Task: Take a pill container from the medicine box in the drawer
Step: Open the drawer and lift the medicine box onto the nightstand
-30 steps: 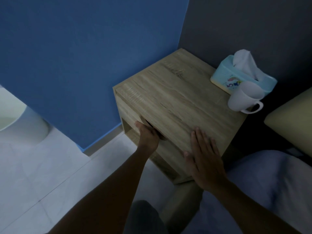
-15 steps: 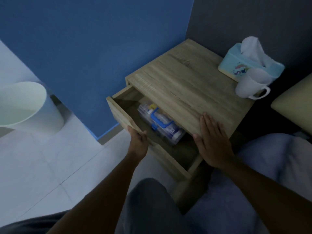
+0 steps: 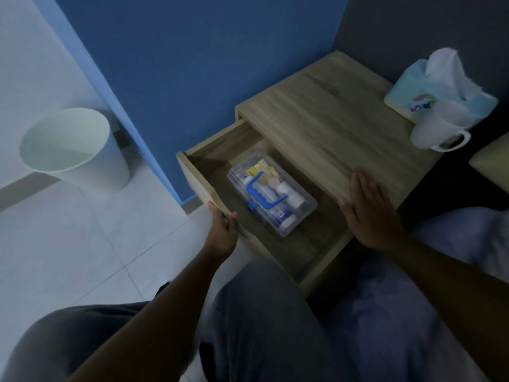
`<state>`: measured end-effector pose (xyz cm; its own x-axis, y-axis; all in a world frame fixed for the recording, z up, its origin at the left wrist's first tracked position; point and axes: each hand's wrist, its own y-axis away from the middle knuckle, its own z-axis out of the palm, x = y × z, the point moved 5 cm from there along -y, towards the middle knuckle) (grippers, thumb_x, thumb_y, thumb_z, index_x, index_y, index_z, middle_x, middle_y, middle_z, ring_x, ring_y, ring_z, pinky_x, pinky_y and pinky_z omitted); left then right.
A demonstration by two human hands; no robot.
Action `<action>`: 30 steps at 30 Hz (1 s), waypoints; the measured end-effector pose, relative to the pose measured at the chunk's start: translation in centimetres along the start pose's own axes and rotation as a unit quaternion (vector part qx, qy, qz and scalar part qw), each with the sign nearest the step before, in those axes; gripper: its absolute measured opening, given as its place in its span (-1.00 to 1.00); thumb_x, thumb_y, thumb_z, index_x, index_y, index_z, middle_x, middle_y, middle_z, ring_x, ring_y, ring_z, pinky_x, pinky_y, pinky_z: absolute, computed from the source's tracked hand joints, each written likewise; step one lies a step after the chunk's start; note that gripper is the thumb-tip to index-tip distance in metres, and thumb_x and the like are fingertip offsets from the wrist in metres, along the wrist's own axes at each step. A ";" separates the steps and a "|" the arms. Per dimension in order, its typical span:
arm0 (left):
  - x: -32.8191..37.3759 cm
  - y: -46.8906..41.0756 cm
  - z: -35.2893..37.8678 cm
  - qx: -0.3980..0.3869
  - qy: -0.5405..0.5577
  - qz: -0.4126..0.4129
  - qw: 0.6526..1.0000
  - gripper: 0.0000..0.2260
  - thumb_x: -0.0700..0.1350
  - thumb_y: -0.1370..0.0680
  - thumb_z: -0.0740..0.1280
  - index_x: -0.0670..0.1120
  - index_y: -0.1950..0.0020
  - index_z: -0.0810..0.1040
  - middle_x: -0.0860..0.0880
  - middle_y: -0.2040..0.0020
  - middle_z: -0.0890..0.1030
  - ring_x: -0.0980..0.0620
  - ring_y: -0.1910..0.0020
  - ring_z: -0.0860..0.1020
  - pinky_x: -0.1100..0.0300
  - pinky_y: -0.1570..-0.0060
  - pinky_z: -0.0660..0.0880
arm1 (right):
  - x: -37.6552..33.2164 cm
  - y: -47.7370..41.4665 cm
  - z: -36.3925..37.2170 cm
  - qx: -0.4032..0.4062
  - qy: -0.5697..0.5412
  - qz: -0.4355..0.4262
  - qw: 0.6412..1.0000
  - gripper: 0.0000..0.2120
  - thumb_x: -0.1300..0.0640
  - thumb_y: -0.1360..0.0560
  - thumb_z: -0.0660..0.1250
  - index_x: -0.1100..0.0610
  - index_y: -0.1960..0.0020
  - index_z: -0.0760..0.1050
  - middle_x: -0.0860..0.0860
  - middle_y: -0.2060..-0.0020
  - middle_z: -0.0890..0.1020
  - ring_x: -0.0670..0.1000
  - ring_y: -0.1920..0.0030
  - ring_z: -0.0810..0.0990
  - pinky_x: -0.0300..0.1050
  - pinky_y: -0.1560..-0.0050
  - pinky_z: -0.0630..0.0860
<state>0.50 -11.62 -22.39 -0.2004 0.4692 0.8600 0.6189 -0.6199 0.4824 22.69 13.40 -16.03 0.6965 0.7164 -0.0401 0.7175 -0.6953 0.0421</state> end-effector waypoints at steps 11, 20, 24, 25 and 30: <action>4.3 0.9 -2.3 0.152 -0.143 0.161 0.965 -0.05 -0.01 -0.49 0.41 0.06 -0.55 -0.31 0.08 -0.58 -0.30 0.08 -0.53 -0.25 0.04 -0.44 -0.07 | -3.2 1.7 0.0 -0.012 -0.018 -0.100 0.995 -0.30 0.00 -0.60 0.12 0.21 -0.61 -0.09 0.17 -0.61 -0.02 0.15 -0.60 -0.05 0.17 -0.56 0.01; 11.5 -3.6 -1.9 0.033 -0.378 0.227 0.897 -0.44 -0.06 -0.58 0.24 -0.07 -0.55 0.13 -0.09 -0.58 0.09 -0.12 -0.56 0.05 -0.18 -0.47 0.17 | -11.5 4.0 2.7 -0.098 -0.156 -0.019 0.983 -0.24 -0.10 -0.63 0.09 0.13 -0.60 -0.31 0.08 -0.59 -0.30 0.05 -0.58 -0.30 0.04 -0.57 -0.24; 11.7 -6.6 -1.0 -0.016 -0.381 0.158 0.911 -0.44 -0.02 -0.60 0.23 -0.01 -0.55 0.10 -0.10 -0.55 0.18 -0.16 -0.48 0.25 -0.18 -0.35 0.37 | -12.9 3.7 4.2 -0.107 -0.212 0.102 0.966 -0.18 -0.25 -0.61 0.01 0.12 -0.58 -0.40 0.08 -0.55 -0.40 0.07 -0.55 -0.39 0.05 -0.54 -0.29; 11.6 -7.2 -0.9 -0.021 -0.383 0.145 0.912 -0.45 -0.01 -0.60 0.21 -0.01 -0.55 0.10 -0.11 -0.55 0.20 -0.16 -0.47 0.28 -0.18 -0.34 0.38 | -13.2 3.6 4.6 -0.107 -0.215 0.116 0.964 -0.16 -0.28 -0.60 -0.01 0.12 -0.57 -0.41 0.09 -0.54 -0.42 0.08 -0.55 -0.39 0.07 -0.56 -0.27; 11.2 -9.7 -0.4 -0.056 -0.356 0.104 0.927 -0.56 0.03 -0.63 0.12 -0.06 -0.49 0.22 -0.20 -0.29 0.49 -0.11 -0.18 0.55 -0.13 -0.13 0.54 | -14.2 3.3 5.8 -0.089 -0.274 0.216 0.933 -0.18 -0.35 -0.56 0.02 -0.12 -0.54 -0.44 0.01 -0.52 -0.47 0.19 -0.59 -0.23 0.26 -0.52 0.06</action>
<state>-8.04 -0.67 -17.39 0.4914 0.6039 0.6276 0.4968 -0.7862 0.3675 15.15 0.57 -21.13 0.8520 0.2007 -0.4836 0.3920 -0.8567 0.3351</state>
